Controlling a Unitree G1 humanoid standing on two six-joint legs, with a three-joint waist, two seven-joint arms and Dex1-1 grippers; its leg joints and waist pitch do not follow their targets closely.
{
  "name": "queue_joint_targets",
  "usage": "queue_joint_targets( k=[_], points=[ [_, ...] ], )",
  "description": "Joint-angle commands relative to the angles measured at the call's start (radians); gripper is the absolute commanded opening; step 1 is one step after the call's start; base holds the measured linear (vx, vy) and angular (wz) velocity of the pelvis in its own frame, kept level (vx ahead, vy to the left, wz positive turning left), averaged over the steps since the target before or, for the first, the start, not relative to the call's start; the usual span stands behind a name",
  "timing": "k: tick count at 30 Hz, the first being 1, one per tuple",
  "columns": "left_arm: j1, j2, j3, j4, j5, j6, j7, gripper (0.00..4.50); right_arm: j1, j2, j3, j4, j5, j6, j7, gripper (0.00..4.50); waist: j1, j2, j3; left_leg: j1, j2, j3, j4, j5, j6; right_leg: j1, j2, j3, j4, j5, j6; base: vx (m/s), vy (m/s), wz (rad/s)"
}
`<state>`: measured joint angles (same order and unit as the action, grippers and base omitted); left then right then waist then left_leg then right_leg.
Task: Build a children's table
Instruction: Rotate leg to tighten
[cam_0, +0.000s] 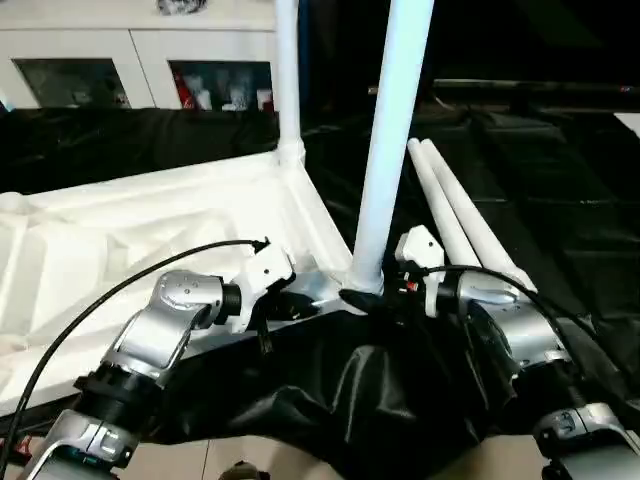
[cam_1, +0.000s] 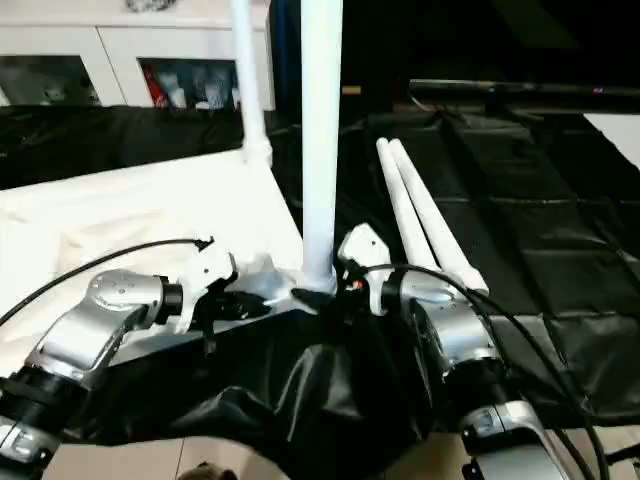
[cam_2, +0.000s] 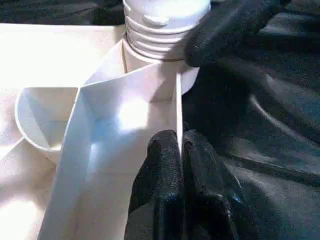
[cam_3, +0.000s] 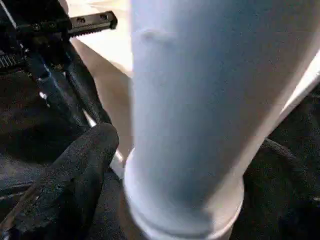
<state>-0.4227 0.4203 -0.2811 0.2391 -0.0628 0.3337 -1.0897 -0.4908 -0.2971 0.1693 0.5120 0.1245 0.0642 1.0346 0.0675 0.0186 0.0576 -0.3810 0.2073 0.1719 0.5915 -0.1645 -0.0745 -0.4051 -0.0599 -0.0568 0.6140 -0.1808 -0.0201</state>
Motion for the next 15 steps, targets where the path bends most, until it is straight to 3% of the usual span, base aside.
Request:
queue_joint_targets(
  k=[1,15],
  points=[
    [-0.008,-0.006,-0.003,-0.056,-0.044,-0.024,-0.032,0.00,-0.002,-0.004,0.008,-0.016,0.018,0.017,0.012,3.88,0.001,-0.004,-0.072,0.016,0.021,-0.001,-0.063,-0.203,0.046,0.051,-0.066,0.042,-0.071,-0.185,-0.213,0.000,0.000,0.00],
    [-0.002,0.007,0.001,-0.055,-0.040,-0.019,-0.043,0.00,0.003,-0.004,0.012,-0.021,0.019,0.041,0.041,2.80,0.015,-0.003,-0.073,0.017,0.021,-0.001,-0.062,-0.183,0.044,0.051,-0.066,0.041,-0.067,-0.164,-0.210,0.000,0.000,0.00]
  ],
)
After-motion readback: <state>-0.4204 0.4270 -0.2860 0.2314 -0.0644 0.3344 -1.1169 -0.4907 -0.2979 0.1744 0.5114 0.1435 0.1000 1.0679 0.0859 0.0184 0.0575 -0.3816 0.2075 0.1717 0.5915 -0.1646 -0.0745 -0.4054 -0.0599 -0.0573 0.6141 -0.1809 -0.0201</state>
